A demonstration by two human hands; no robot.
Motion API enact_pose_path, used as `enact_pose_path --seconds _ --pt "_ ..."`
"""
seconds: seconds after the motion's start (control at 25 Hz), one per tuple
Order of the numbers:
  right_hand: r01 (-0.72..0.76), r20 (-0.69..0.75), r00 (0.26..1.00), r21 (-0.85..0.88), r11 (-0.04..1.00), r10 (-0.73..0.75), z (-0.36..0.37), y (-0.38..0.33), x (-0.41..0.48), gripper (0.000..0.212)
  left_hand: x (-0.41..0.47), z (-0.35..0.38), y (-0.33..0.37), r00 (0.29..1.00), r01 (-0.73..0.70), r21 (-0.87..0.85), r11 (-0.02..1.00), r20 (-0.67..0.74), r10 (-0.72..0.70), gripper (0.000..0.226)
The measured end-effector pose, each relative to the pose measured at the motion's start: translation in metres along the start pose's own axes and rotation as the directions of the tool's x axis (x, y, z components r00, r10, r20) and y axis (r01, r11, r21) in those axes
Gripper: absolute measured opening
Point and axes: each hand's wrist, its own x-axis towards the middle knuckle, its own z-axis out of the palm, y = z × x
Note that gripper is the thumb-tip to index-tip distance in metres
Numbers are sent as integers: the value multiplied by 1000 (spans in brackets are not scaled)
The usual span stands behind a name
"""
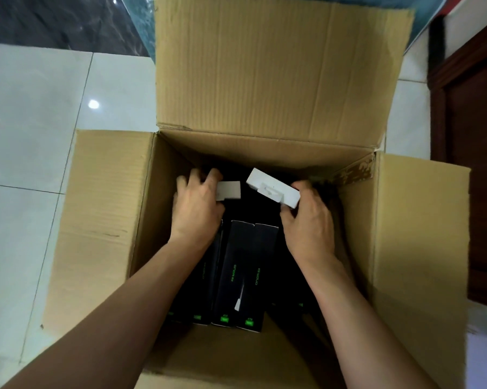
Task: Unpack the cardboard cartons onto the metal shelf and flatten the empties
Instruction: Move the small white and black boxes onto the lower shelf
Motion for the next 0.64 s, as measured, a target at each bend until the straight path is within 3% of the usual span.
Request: enact_pose_path --seconds 0.16,0.4,0.64 --pt "18 -33 999 41 999 -17 -30 -13 -22 30 -19 -23 2 999 -30 -56 998 -44 28 45" --pt "18 -68 998 84 996 -12 -81 -34 -47 37 -46 -67 15 987 -49 -100 994 -160 33 51" --pt "-2 -85 996 170 985 17 -123 -62 -68 39 -81 -113 26 987 -55 -204 977 -161 22 52"
